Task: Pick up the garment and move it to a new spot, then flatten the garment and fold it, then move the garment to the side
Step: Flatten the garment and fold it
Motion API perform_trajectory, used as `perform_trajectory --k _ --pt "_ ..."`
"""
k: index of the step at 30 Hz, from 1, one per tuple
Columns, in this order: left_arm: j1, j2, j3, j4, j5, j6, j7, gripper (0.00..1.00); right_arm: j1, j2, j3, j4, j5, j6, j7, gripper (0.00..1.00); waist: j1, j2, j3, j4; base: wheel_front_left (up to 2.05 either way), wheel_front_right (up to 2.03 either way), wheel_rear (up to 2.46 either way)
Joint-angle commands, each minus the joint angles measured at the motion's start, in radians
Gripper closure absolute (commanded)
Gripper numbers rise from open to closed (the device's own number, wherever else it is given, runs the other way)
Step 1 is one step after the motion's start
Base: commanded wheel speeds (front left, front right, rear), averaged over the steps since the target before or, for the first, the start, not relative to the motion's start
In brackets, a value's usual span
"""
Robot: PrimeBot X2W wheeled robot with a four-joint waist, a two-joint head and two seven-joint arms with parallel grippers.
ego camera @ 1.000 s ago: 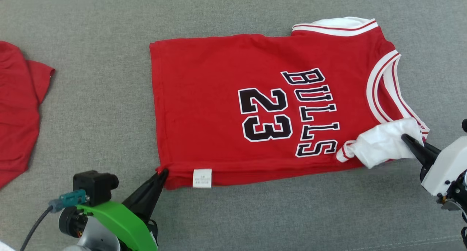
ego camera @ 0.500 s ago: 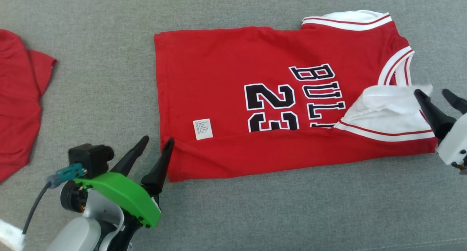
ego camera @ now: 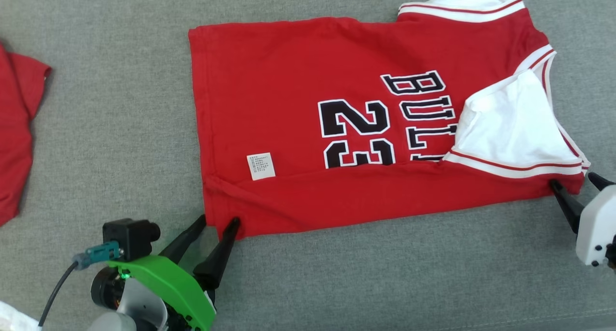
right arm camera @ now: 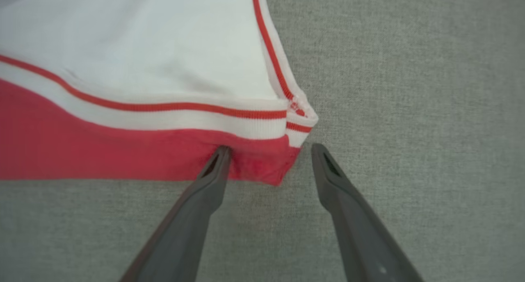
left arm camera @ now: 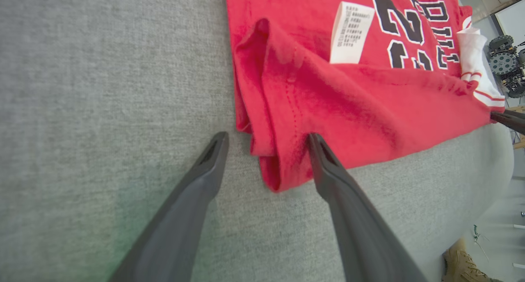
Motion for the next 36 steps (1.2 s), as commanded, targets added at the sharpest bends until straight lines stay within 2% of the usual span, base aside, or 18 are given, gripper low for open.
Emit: perform_trajectory --k 1,7,8,9,10,11,12,13,17,21,26,32,36 --pt "-0.021 0.001 -0.005 0.029 0.003 -0.004 0.011 0.0 -0.026 0.001 0.005 0.025 -0.01 0.0 -0.004 0.0 0.0001 -0.0001 0.021 0.012 0.0 0.0 0.0" --pt "-0.065 -0.027 -0.037 0.094 -0.014 -0.047 0.039 0.02 -0.081 0.015 0.042 0.118 0.017 0.0 -0.001 0.0 0.0001 -0.0001 0.029 0.024 0.0 0.0 0.0" --pt "-0.068 -0.03 -0.043 0.101 -0.013 -0.053 0.044 0.55 -0.083 0.014 0.05 0.126 0.025 0.0 0.003 0.0 0.0001 -0.0001 0.028 0.025 0.0 0.0 0.0" --pt "-0.069 -0.032 -0.049 0.105 -0.015 -0.058 0.05 1.0 -0.084 0.016 0.054 0.132 0.032 0.0 0.007 0.0 0.0001 -0.0001 0.026 0.024 0.0 0.0 0.0" --pt "-0.064 -0.029 -0.065 0.109 -0.02 -0.071 0.066 1.0 -0.084 0.016 0.059 0.138 0.042 0.0 0.011 0.11 0.0001 -0.0001 0.024 0.024 0.0 0.0 0.0" --pt "-0.057 -0.026 -0.073 0.109 -0.027 -0.079 0.075 1.0 -0.083 0.017 0.063 0.142 0.05 0.0 0.017 0.55 0.0001 -0.0001 0.02 0.023 0.0 0.0 0.0" --pt "-0.05 -0.022 -0.075 0.105 -0.035 -0.086 0.079 1.0 -0.08 0.014 0.072 0.144 0.066 0.001 0.022 0.85 0.0001 -0.0001 0.016 0.023 0.0 0.0 0.0" --pt "-0.045 -0.017 -0.069 0.102 -0.038 -0.09 0.077 1.0 -0.078 0.014 0.074 0.146 0.08 0.002 0.021 1.0 0.0001 -0.0001 0.011 0.022 0.0 0.0 0.0" --pt "-0.02 0.016 -0.046 0.073 -0.066 -0.096 0.086 1.0 -0.056 -0.02 0.057 0.149 0.145 0.0 0.041 1.0 0.0001 -0.0001 -0.018 0.021 0.0 0.0 0.0" --pt "0.016 0.066 -0.031 -0.009 -0.114 -0.115 0.121 1.0 -0.026 -0.057 0.018 0.099 0.229 0.0 0.07 1.0 0.0001 -0.0001 -0.047 0.024 0.0 0.0 0.0" --pt "0.091 0.127 -0.008 -0.091 -0.159 -0.097 0.144 1.0 0.065 -0.106 -0.03 0.052 0.283 -0.001 0.146 1.0 0.0001 -0.0001 -0.068 0.018 0.0 0.0 0.0" --pt "0.164 0.144 -0.006 -0.137 -0.203 -0.084 0.149 1.0 0.155 -0.092 -0.058 0.014 0.319 -0.001 0.207 1.0 0.0001 -0.0001 -0.074 0.017 0.0 0.0 0.0" --pt "0.191 0.13 -0.029 -0.127 -0.202 -0.08 0.149 1.0 0.195 -0.075 -0.046 0.0 0.323 -0.001 0.222 1.0 0.0001 -0.0001 -0.071 0.016 0.0 0.0 0.0"
